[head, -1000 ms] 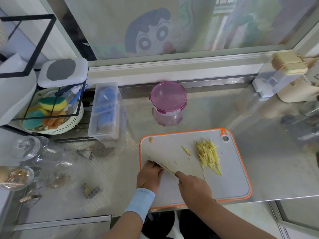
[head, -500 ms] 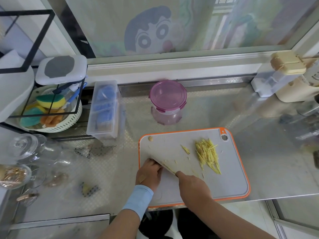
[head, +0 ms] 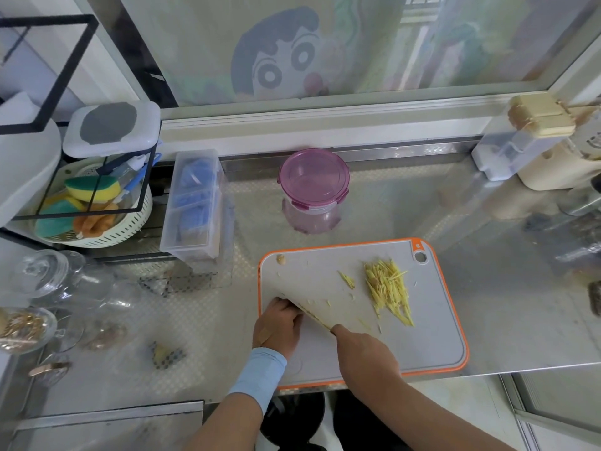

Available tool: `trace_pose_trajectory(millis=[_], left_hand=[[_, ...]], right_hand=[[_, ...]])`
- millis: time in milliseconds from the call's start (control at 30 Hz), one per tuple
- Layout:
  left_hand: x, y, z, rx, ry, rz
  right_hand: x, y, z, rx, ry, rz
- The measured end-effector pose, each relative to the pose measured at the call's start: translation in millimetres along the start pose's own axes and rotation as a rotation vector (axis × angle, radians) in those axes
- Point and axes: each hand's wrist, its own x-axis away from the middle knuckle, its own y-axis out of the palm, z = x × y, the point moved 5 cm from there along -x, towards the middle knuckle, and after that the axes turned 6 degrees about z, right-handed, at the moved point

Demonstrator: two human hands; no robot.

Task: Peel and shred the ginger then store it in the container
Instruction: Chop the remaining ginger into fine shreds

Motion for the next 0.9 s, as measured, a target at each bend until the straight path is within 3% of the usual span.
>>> trace_pose_trajectory(millis=[900], left_hand=[[1, 4, -4, 0.004, -0.045, 0.008]], right_hand=[[-11, -2, -2, -0.065, 0.001, 0.031]])
